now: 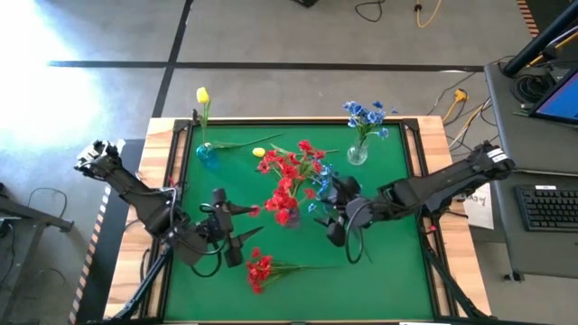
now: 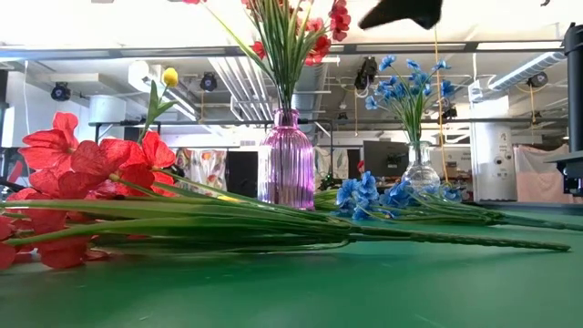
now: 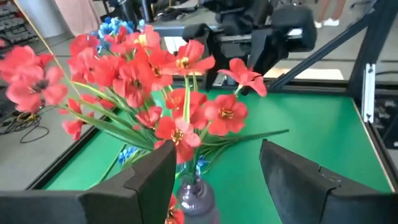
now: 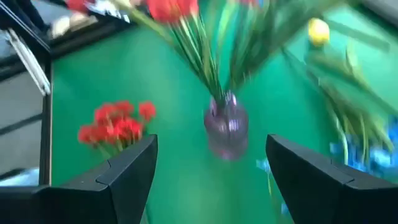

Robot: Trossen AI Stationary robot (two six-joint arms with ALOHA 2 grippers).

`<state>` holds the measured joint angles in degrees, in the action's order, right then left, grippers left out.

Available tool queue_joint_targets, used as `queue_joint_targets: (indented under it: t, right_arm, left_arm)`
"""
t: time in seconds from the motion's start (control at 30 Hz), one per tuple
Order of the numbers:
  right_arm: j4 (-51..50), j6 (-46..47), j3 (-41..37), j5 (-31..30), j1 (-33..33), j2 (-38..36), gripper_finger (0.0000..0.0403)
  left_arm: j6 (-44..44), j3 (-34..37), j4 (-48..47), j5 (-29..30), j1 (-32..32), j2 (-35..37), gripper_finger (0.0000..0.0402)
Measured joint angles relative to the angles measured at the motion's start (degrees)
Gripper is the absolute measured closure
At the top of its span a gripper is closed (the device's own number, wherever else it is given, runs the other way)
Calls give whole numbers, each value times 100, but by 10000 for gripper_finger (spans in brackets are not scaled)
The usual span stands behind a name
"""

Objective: Sort flowers into vase by color
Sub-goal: Put the bottom blue flowers into the transparent vase

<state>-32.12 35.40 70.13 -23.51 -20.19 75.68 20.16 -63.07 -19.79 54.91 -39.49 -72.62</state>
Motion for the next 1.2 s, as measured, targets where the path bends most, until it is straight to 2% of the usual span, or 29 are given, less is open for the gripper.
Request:
queue_joint_targets:
  t: [0.3, 0.43, 0.7, 0.9, 1.1, 1.2]
  right_arm:
    - [-1594, 1265, -3, 255, -46, 119, 105]
    - [-1885, 1667, -94, 398, -96, 192, 99]
    - [-1903, 2650, -936, 616, -76, 205, 96]
    - [-1536, 3373, -1759, 763, 20, 208, 104]
    - [-938, 3528, -2202, 856, 33, 210, 114]
    - [-621, 3501, -2328, 852, 35, 210, 121]
  left_arm:
    - [58, -823, -1146, -6, -279, 13, 185]
    - [333, -1213, -1839, 0, -334, 16, 185]
    - [895, -1519, -2810, 3, -334, 18, 185]
    - [912, -1479, -2808, 8, -332, 18, 185]
    - [933, -1398, -2783, 22, -327, 18, 185]
    - [951, -1342, -2762, 238, -327, 18, 185]
